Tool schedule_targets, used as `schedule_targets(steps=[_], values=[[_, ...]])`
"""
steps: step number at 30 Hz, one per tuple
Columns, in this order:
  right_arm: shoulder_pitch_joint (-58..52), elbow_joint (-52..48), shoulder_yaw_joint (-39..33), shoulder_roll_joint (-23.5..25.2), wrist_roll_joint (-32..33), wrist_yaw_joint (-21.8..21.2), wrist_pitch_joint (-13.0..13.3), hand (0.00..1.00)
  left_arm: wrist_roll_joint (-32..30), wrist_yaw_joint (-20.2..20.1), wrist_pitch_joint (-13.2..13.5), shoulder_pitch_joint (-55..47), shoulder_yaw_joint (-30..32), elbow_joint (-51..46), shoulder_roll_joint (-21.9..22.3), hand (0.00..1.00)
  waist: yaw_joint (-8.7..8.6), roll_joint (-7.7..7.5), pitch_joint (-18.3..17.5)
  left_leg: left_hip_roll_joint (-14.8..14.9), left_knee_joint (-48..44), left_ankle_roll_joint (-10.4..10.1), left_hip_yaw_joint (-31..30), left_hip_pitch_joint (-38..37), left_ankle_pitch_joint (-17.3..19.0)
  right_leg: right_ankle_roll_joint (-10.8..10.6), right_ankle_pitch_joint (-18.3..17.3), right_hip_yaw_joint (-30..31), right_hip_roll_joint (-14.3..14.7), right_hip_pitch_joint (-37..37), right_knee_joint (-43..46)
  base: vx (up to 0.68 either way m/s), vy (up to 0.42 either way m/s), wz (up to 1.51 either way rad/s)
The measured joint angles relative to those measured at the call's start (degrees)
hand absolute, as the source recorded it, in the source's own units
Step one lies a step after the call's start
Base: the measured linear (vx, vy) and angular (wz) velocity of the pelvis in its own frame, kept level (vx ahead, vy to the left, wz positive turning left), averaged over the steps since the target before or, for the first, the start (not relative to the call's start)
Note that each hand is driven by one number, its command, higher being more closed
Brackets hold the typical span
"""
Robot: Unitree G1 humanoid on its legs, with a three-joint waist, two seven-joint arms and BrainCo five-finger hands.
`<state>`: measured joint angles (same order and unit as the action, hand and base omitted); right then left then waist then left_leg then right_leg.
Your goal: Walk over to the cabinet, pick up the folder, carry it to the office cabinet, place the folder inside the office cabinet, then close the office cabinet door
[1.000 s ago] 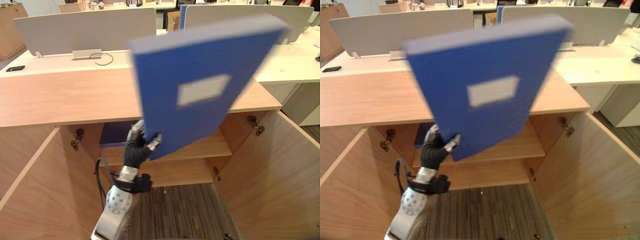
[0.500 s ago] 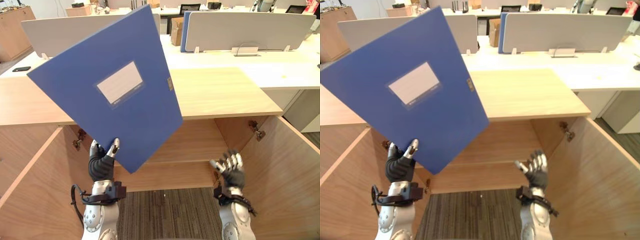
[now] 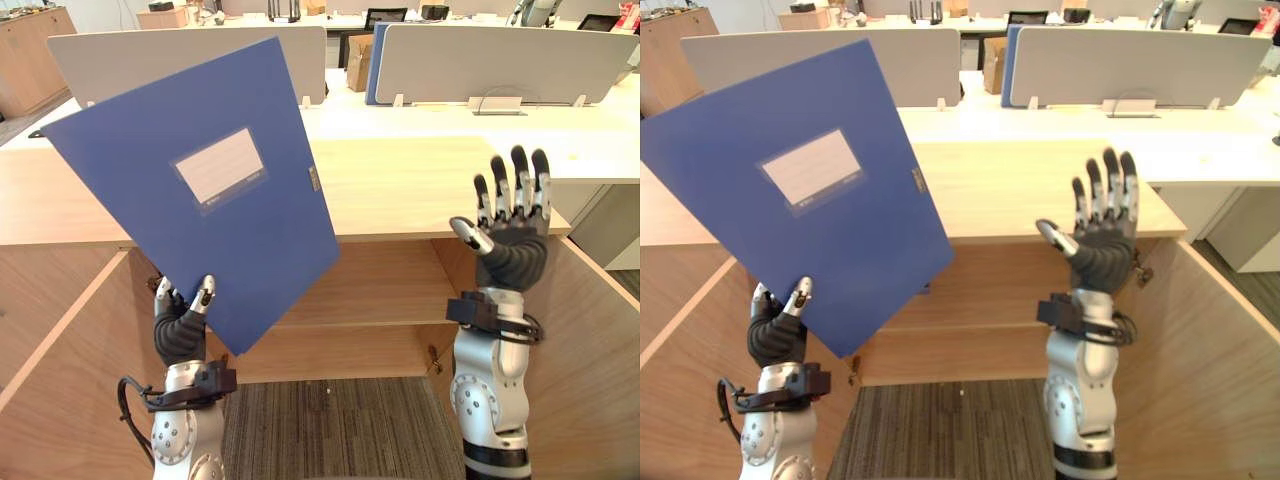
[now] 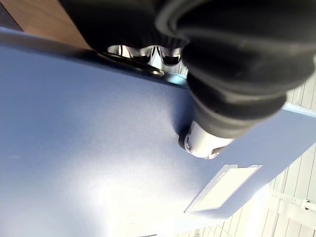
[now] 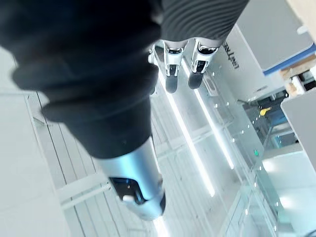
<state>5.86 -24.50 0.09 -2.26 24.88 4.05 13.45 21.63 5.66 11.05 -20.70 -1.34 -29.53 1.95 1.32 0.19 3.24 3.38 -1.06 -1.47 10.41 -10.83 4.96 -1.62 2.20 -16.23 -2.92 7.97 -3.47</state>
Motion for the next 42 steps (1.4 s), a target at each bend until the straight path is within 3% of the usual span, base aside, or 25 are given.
schedule_targets(steps=[12,23,31,32,39,40,42], values=[[11.1,18.4,8.3,-6.1,3.9,-3.8,-4.9,0.00,0.4,-2.7,0.0,2.5,-1.9,0.5,-2.0,1.00,0.83,-0.84,0.7,-0.2,0.8,0.3,-0.9,-0.2,-0.8,0.0,0.0,-0.8,-0.2,0.2,0.2,0.00,0.000,0.03],[21.4,29.3,14.4,-10.1,5.0,-6.0,-5.7,0.00,4.0,-5.7,1.3,4.3,-4.9,0.4,-6.0,1.00,1.26,-1.23,0.9,-0.3,1.0,0.4,-1.4,-0.3,-1.2,0.0,0.0,-1.1,-0.3,0.4,0.3,-0.03,-0.002,0.02],[31.0,32.0,24.0,-21.6,8.2,-11.3,-5.9,0.00,6.2,-5.7,4.1,4.8,-4.9,0.3,-9.0,1.00,1.23,-1.57,1.1,-0.3,1.2,0.3,-1.4,-0.3,-1.2,0.0,0.0,-1.1,-0.3,0.4,0.1,0.00,0.000,0.00],[32.6,32.2,25.5,-23.6,10.1,-12.4,-6.1,1.00,6.8,-5.7,4.5,4.8,-5.0,0.3,-9.8,1.00,1.22,-1.57,1.1,-0.3,1.2,0.3,-1.4,-0.3,-1.2,0.0,0.0,-1.1,-0.3,0.4,0.1,0.00,0.000,0.00],[40.2,33.6,35.0,-35.1,25.6,-20.6,-7.7,1.00,13.3,-7.6,7.0,5.7,-6.7,0.3,-14.2,1.00,1.48,-1.56,1.1,-0.2,1.6,0.0,-1.4,-0.2,-1.4,0.1,0.1,-1.1,-0.1,0.3,-0.2,0.00,0.000,0.00],[40.3,33.7,35.9,-36.1,28.1,-21.6,-7.9,1.00,14.8,-8.2,7.0,6.3,-6.7,0.3,-15.4,0.00,1.47,-1.54,1.1,-0.2,1.6,0.0,-1.4,-0.2,-1.4,0.1,0.1,-1.1,-0.1,0.3,-0.2,0.00,0.000,0.00],[40.2,33.7,36.4,-37.5,30.5,-22.7,-8.0,1.00,16.7,-10.5,6.9,7.1,-7.3,0.3,-18.2,0.00,1.42,-1.48,1.0,-0.2,1.6,-0.1,-1.3,0.0,-1.5,0.1,0.1,-1.1,-0.1,0.1,-0.3,0.00,0.000,0.00]])
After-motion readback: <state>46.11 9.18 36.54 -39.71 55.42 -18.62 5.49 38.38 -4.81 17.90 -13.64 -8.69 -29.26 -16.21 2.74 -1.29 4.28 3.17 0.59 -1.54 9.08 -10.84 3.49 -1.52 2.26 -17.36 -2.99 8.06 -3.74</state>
